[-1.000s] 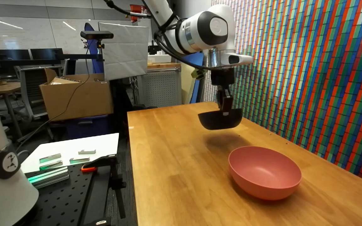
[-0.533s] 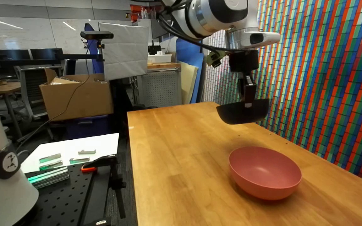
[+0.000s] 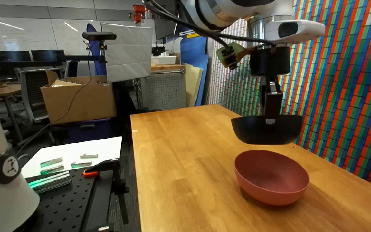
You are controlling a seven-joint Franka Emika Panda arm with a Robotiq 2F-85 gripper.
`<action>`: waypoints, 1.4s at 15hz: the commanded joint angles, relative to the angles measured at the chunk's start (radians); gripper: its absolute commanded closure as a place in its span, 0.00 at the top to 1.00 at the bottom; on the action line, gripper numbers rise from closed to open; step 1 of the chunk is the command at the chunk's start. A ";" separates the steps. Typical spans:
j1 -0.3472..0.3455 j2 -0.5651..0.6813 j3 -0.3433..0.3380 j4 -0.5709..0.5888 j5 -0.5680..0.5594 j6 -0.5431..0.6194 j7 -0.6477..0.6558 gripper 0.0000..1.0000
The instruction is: Pick the black bowl and put it in the orange bowl
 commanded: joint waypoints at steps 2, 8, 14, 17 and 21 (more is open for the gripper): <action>-0.040 -0.057 -0.011 -0.088 -0.003 0.000 -0.019 0.02; -0.036 -0.009 0.000 -0.104 -0.011 0.033 -0.008 0.02; -0.017 0.058 -0.007 -0.055 -0.024 0.064 0.001 0.02; -0.013 0.085 -0.013 -0.024 -0.023 0.075 0.002 0.02; -0.010 0.113 -0.023 0.012 -0.024 0.078 0.006 0.02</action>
